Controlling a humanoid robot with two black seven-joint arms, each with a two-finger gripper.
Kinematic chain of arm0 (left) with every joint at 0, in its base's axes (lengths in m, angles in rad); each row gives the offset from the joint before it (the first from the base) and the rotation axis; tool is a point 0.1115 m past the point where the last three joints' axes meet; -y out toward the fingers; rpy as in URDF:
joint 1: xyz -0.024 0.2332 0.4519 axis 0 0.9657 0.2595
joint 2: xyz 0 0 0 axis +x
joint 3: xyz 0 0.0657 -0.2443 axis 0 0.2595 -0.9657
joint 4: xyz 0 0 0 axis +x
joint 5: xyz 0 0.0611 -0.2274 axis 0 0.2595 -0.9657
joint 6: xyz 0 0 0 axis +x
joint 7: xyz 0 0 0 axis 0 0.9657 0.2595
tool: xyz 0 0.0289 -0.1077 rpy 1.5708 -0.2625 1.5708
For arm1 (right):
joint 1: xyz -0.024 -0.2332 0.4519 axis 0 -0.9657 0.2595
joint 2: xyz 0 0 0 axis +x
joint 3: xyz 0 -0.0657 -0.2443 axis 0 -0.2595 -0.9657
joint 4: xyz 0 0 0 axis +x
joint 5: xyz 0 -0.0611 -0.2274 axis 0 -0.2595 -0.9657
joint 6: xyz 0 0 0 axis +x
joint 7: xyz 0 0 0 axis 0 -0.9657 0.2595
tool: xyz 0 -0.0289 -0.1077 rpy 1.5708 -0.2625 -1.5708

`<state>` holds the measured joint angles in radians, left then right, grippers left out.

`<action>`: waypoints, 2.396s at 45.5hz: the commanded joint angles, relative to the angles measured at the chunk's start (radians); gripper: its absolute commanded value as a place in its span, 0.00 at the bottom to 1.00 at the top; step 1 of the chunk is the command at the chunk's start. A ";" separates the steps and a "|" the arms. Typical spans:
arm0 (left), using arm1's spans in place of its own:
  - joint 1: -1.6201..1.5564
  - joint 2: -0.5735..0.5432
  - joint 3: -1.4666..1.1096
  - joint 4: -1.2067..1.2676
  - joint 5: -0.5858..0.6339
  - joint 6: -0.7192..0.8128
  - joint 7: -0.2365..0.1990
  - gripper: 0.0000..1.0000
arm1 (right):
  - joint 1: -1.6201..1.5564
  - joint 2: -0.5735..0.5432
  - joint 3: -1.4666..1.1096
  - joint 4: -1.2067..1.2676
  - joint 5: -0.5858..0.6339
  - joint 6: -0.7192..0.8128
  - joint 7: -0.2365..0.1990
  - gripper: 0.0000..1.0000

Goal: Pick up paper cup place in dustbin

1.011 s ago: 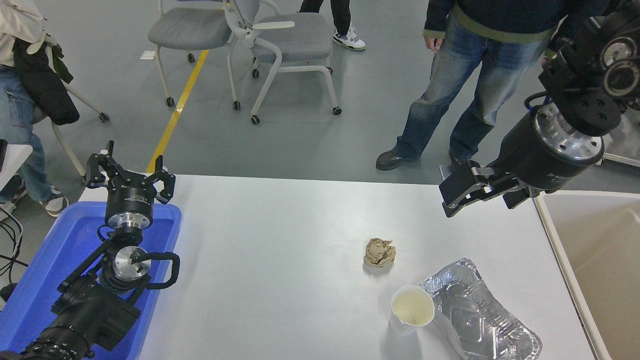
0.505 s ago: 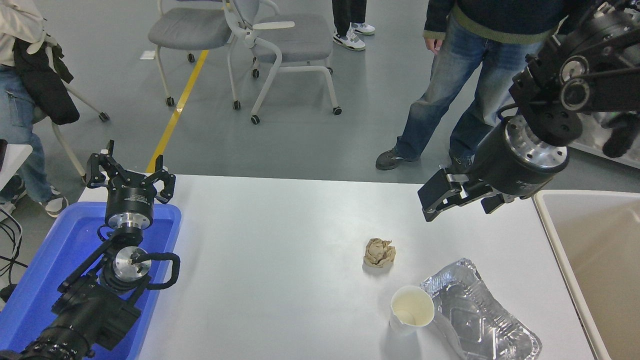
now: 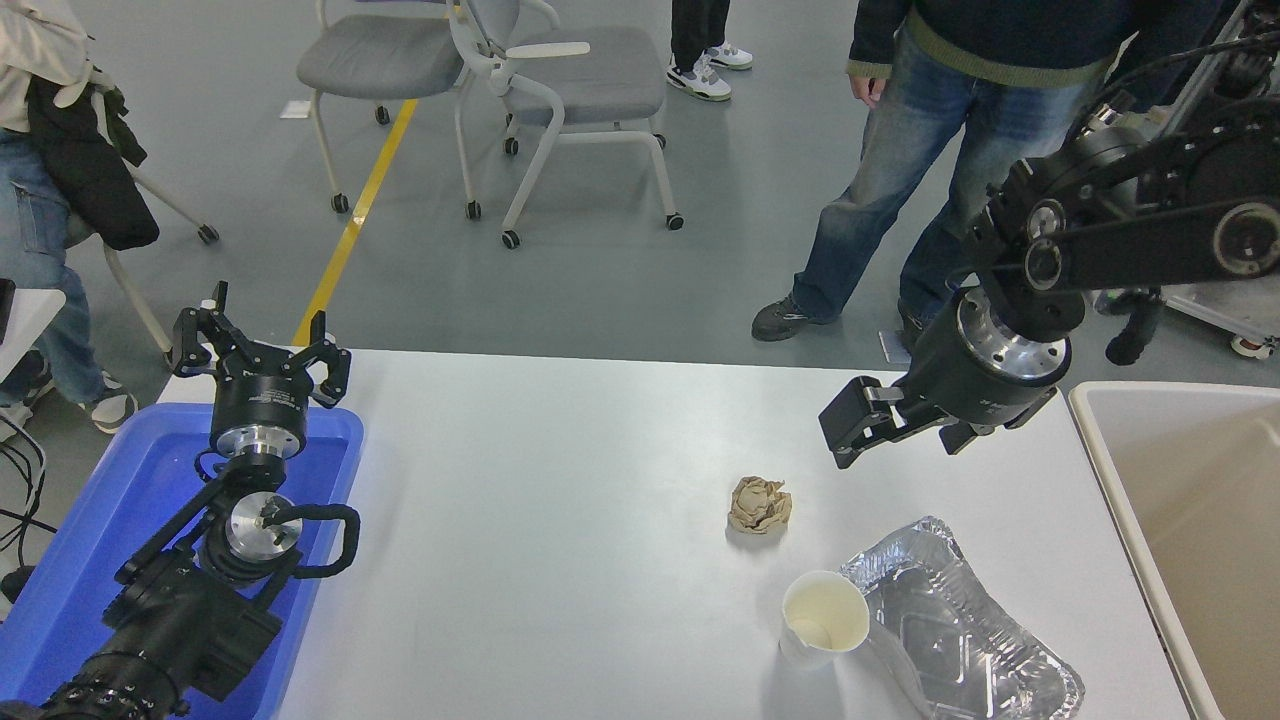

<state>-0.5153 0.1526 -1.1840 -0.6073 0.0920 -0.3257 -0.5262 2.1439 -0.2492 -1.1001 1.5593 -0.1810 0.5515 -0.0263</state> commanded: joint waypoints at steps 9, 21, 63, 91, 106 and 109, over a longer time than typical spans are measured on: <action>0.000 -0.001 0.001 0.006 0.000 -0.001 0.000 0.99 | -0.137 -0.010 0.000 0.001 -0.005 -0.070 0.031 1.00; 0.000 -0.001 0.000 0.006 0.000 -0.001 0.000 0.99 | -0.231 -0.007 -0.001 0.010 -0.005 -0.149 0.063 1.00; 0.000 0.001 0.000 0.005 0.000 -0.001 0.000 0.99 | -0.483 0.022 0.029 -0.077 -0.041 -0.346 0.072 1.00; 0.000 0.001 0.001 0.006 0.000 -0.001 0.000 0.99 | -0.604 0.044 0.028 -0.134 -0.081 -0.443 0.074 1.00; 0.000 0.001 0.001 0.006 0.000 -0.001 0.000 0.99 | -0.639 0.062 0.028 -0.146 -0.112 -0.461 0.103 0.68; 0.000 0.001 0.001 0.006 0.000 -0.001 0.000 0.99 | -0.642 0.062 0.028 -0.151 -0.118 -0.462 0.108 0.53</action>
<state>-0.5154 0.1531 -1.1827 -0.6015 0.0920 -0.3268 -0.5262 1.5243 -0.1941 -1.0723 1.4204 -0.2742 0.1028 0.0636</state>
